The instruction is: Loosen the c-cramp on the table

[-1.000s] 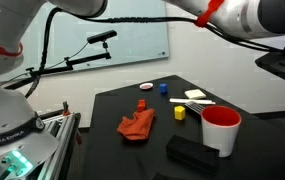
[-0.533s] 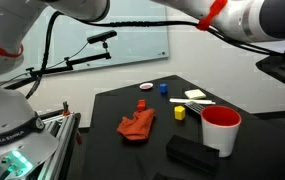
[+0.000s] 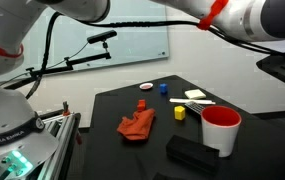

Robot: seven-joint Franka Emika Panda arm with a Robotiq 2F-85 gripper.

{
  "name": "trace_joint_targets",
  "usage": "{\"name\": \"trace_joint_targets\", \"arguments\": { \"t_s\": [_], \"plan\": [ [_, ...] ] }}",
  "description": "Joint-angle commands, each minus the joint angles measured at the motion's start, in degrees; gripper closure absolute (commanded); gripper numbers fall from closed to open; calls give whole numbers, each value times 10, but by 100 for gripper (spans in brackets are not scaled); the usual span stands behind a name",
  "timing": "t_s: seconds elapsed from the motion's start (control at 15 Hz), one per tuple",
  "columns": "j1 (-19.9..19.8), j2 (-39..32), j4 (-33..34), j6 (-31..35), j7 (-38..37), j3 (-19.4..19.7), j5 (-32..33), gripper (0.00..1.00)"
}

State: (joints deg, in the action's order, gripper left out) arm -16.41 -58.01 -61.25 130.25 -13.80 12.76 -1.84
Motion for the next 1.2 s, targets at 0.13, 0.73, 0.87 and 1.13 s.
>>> {"name": "trace_joint_targets", "arguments": {
  "t_s": [0.13, 0.73, 0.87, 1.13],
  "plan": [
    [-37, 1, 28, -7, 131, -50, -10, 72],
    [-69, 3, 31, -20, 339, -99, -3, 72],
    [-69, 3, 33, -24, 367, -101, -1, 72],
    [-73, 2, 35, -26, 445, -106, 4, 72]
  ]
}}
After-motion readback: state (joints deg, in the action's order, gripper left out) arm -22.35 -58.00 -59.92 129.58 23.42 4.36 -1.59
